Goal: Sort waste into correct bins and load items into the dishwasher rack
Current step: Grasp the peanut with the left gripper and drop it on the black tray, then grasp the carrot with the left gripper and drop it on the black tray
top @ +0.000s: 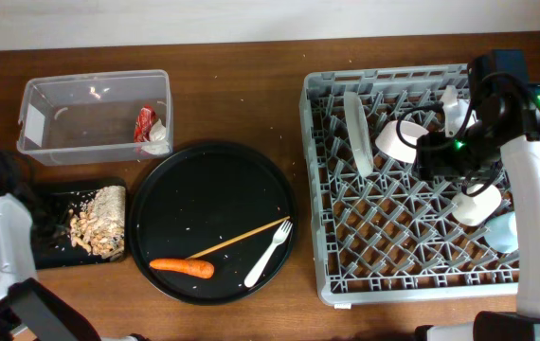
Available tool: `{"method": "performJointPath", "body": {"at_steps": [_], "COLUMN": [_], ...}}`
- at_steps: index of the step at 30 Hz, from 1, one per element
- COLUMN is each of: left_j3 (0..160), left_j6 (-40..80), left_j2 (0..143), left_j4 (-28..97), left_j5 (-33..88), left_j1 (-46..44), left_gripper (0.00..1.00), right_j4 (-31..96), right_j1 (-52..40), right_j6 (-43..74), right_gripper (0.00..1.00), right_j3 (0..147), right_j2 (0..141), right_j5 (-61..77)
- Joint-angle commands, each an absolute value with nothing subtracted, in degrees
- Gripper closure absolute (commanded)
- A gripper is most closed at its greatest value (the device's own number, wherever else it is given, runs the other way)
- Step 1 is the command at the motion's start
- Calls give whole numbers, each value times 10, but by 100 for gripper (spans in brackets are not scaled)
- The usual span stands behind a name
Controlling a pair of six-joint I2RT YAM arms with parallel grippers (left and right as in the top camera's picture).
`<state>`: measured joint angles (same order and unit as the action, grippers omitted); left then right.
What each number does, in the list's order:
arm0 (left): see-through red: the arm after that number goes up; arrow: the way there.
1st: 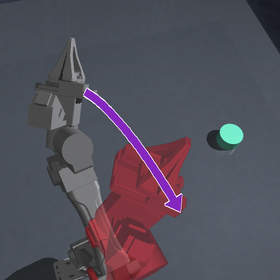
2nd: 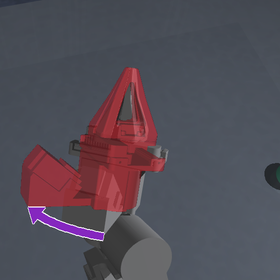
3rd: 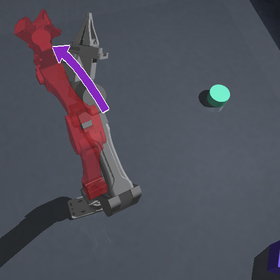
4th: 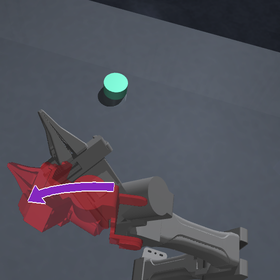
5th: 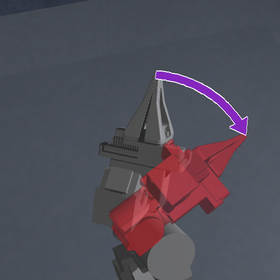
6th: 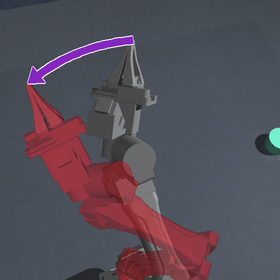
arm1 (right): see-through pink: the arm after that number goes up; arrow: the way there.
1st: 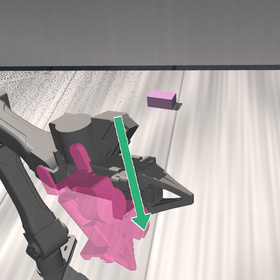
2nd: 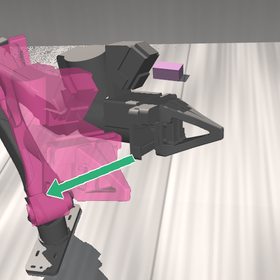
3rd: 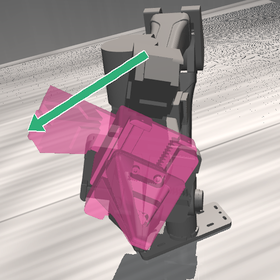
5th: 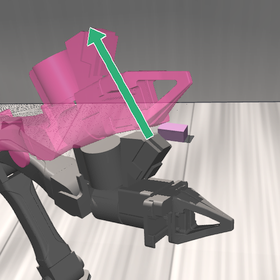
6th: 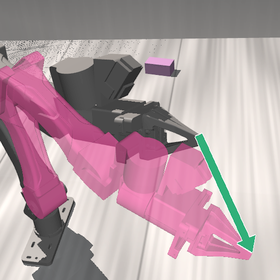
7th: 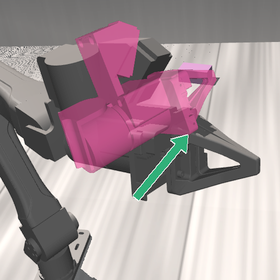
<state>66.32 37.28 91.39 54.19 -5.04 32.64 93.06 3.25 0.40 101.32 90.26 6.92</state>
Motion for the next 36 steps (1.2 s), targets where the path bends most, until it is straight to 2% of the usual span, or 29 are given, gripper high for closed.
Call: {"method": "performJointPath", "body": {"at_steps": [1,8,10,14,18,22,24,28,32,36], "left_j3": [668,668,668,668,674,736,765,770,755,731], "left_j6": [364,364,364,364,364,364,364,364,364,365], "left_j2": [940,1007,1021,1049,1049,1034,1016,995,995,995], "left_j4": [514,481,480,483,488,555,585,651,721,721], "left_j5": [-89,-91,-95,-94,-57,-46,-3,82,91,90], "left_j1": [357,359,359,359,359,358,358,343,227,30], "left_gripper": [75,71,67,67,64,59,55,53,53,53], "right_j4": [934,937,937,937,937,937,937,936,937,937], "right_j1": [34,34,34,34,34,34,34,34,34,34], "right_j6": [5,5,5,5,5,5,5,5,5,5], "right_gripper": [37,37,37,37,37,37,37,37,37,37], "right_j3": [1011,1011,1011,1011,1011,1011,1011,1011,1011,1011], "right_j2": [900,900,900,900,900,900,900,900,900,900], "right_j5": [72,72,73,72,72,72,72,72,72,72]}}
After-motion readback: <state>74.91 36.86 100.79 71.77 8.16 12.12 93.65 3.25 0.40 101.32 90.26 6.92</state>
